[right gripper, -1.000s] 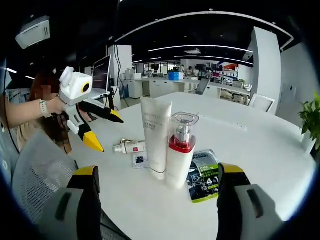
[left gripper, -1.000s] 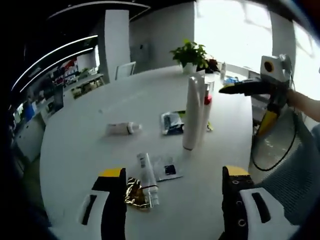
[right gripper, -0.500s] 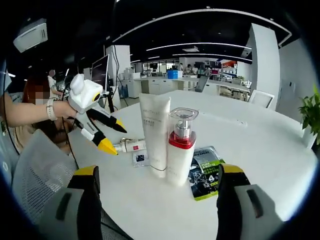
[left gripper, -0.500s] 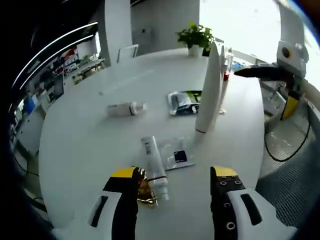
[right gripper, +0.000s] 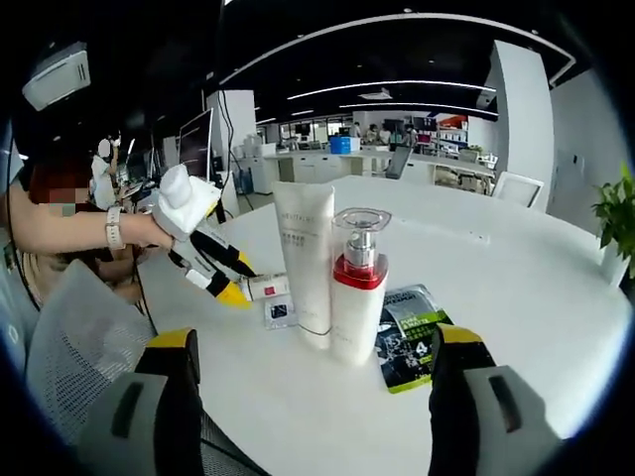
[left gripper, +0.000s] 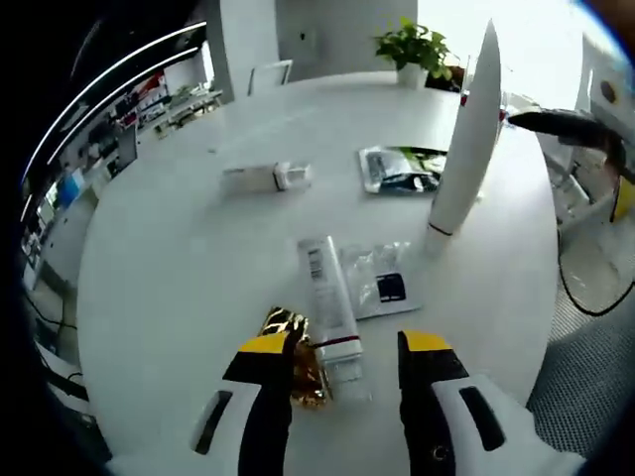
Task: Arrange the skincare products in the storage area until every visible bottle or jar stands upright without overlapping.
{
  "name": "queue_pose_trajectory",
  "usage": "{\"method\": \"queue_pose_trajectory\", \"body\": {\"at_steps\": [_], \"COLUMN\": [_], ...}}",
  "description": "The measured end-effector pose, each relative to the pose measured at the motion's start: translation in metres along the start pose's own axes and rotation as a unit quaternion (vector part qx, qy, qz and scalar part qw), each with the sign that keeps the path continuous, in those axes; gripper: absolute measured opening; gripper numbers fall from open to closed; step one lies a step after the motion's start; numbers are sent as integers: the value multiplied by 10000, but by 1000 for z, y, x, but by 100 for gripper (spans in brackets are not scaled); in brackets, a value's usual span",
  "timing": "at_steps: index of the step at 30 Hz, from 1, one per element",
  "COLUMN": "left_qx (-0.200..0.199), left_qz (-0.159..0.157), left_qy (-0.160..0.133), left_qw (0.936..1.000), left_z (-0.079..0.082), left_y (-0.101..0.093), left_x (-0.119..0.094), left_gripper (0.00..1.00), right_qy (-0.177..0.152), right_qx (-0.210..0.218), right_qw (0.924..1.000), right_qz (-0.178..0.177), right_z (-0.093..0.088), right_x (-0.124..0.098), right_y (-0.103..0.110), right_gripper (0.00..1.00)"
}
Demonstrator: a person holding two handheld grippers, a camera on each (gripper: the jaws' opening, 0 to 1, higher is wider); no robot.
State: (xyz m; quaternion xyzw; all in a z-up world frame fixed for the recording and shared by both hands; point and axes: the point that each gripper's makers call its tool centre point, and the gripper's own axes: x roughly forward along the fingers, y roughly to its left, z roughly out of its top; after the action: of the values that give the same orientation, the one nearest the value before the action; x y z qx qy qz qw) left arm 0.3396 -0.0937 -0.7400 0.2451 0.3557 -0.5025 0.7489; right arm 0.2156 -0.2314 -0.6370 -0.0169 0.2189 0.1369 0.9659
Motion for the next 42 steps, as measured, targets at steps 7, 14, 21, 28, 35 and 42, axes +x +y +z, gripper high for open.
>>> {"method": "queue_pose_trajectory", "body": {"at_steps": [7, 14, 21, 28, 35, 42], "left_qx": [-76, -19, 12, 27, -50, -50], "left_qz": [114, 182, 188, 264, 346, 415], "left_qy": [50, 27, -32, -130, -118, -23], "left_qw": [9999, 9998, 9998, 9996, 9993, 9991], "left_z": [-2, 1, 2, 4, 4, -2], "left_y": [5, 8, 7, 8, 9, 10], "left_x": [7, 10, 11, 13, 12, 7], "left_gripper": [32, 30, 26, 18, 17, 17], "right_qy": [23, 76, 102, 121, 127, 183], "right_qx": [21, 24, 29, 17, 0, -80], "right_qw": [10000, 10000, 9999, 9999, 9998, 9993], "right_qz": [-7, 23, 46, 78, 160, 328], "right_z": [-1, -3, -5, -7, -9, -11], "right_x": [0, 1, 1, -1, -3, -2], "right_y": [-1, 0, 2, 6, 12, 22], "right_gripper": [96, 96, 95, 95, 95, 98]}}
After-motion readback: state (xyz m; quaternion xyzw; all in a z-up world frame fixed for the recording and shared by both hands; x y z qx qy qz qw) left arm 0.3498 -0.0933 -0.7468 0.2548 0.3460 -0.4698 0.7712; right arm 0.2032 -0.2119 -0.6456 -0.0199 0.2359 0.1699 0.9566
